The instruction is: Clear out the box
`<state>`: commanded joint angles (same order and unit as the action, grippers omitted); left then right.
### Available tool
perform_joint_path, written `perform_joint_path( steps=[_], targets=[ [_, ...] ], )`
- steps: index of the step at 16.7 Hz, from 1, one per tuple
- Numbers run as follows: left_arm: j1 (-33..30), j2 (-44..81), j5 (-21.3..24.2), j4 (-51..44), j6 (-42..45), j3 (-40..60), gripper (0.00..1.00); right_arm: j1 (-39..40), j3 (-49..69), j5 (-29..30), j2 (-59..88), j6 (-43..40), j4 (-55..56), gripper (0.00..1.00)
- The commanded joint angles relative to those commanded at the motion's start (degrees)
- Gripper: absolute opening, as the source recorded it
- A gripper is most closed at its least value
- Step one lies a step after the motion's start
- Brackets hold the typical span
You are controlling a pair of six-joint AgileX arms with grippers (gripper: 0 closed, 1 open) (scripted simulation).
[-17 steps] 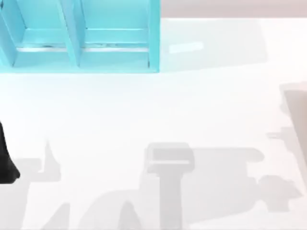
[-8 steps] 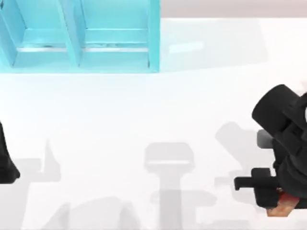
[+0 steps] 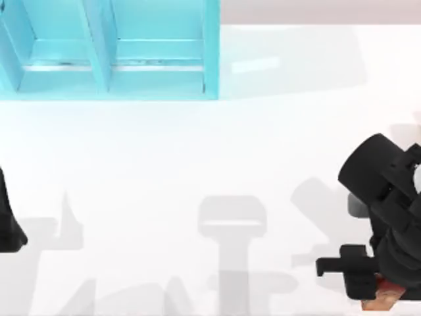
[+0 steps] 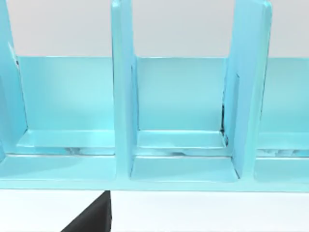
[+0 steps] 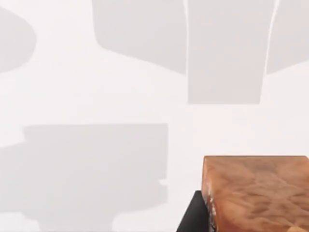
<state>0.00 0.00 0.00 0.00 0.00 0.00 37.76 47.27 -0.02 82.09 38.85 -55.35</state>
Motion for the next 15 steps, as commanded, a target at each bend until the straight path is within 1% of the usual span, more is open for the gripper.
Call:
perform_joint_path(
  steps=[8,13,15],
  targets=[
    [0.0,0.0,0.0,0.0,0.0,0.0,1.0,0.4,-6.3,0.1,4.5,0.2,11.1,0.0],
    [0.0,0.0,0.0,0.0,0.0,0.0,1.0,0.4,-6.8,0.1,4.9,0.2,12.0,0.0],
    [0.0,0.0,0.0,0.0,0.0,0.0,1.0,0.4,-6.8,0.1,4.9,0.2,12.0,0.15]
  ],
)
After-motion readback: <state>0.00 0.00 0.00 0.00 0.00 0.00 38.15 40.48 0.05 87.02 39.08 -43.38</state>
